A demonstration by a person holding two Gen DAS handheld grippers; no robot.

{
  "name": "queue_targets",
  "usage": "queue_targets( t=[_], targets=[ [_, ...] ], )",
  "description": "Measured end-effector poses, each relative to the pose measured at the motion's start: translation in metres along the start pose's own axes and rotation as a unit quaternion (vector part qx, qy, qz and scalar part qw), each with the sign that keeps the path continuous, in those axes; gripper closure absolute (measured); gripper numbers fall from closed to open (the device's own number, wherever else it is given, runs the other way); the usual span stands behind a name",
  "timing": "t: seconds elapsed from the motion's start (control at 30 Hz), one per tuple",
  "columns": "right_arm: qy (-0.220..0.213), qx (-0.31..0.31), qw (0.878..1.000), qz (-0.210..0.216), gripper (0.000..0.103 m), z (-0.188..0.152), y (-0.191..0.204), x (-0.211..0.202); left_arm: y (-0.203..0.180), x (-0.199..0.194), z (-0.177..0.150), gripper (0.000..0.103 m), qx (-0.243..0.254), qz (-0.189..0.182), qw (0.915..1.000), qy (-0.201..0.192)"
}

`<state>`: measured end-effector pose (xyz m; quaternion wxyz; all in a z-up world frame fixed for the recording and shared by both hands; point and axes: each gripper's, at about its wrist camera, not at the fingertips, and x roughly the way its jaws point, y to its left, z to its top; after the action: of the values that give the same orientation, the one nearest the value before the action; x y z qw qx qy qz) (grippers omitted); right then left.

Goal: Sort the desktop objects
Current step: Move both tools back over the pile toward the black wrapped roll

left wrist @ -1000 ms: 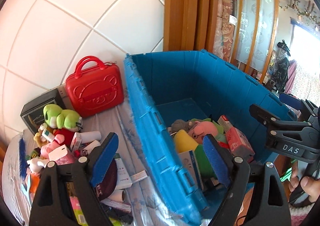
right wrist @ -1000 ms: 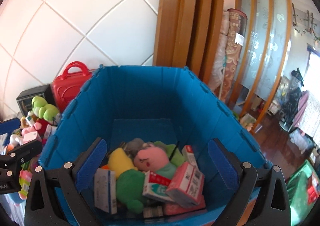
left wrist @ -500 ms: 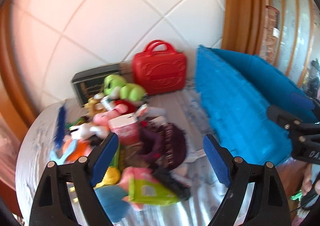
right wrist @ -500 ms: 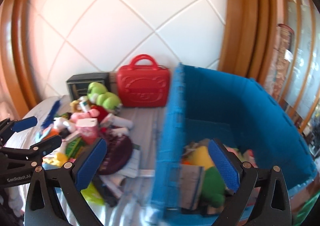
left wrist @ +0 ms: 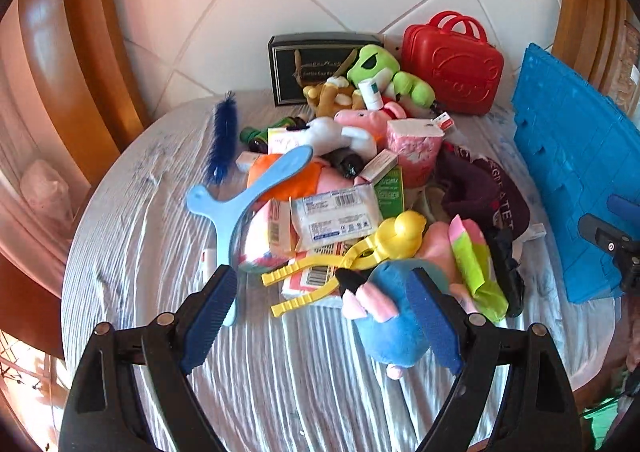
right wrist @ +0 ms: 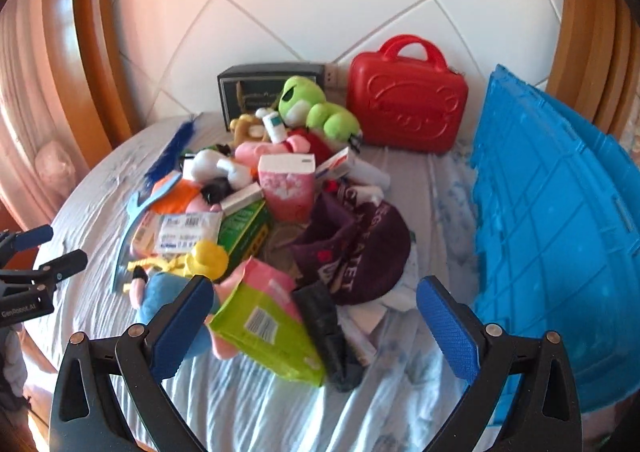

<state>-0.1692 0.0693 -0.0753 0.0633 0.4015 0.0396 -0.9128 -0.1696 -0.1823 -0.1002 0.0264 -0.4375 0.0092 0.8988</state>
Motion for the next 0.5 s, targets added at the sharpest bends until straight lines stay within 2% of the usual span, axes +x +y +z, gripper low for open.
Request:
queue_targets(
  t=[0.13, 0.23, 0.27, 0.3, 0.37, 0.5],
  targets=[
    [0.039, 0.014, 0.999, -0.002, 0.000, -0.021, -0.002, 0.026, -0.007, 0.022, -0.012, 0.016, 0.013, -0.017, 0.9994, 0.026],
    [0.066, 0.019, 0.998, -0.014, 0.000, -0.039, -0.009, 0.043, -0.027, 0.030, -0.022, 0.016, 0.024, -0.048, 0.9979, 0.035],
    [0.072, 0.019, 0.997, -0.020, 0.007, -0.044, -0.012, 0.046, -0.039, 0.032, -0.024, 0.016, 0.031, -0.059, 0.9971, 0.038],
    [0.078, 0.019, 0.996, -0.023, 0.019, -0.048, -0.015, 0.049, -0.051, 0.034, -0.027, 0.016, 0.041, -0.068, 0.9961, 0.039],
    [0.096, 0.022, 0.995, -0.019, 0.031, -0.058, -0.022, 0.057, -0.077, 0.038, -0.029, 0.016, 0.058, -0.081, 0.9943, 0.038],
    [0.116, 0.026, 0.993, -0.009, 0.038, -0.075, -0.038, 0.067, -0.120, 0.057, -0.035, 0.016, 0.072, -0.104, 0.9902, 0.060]
  ],
)
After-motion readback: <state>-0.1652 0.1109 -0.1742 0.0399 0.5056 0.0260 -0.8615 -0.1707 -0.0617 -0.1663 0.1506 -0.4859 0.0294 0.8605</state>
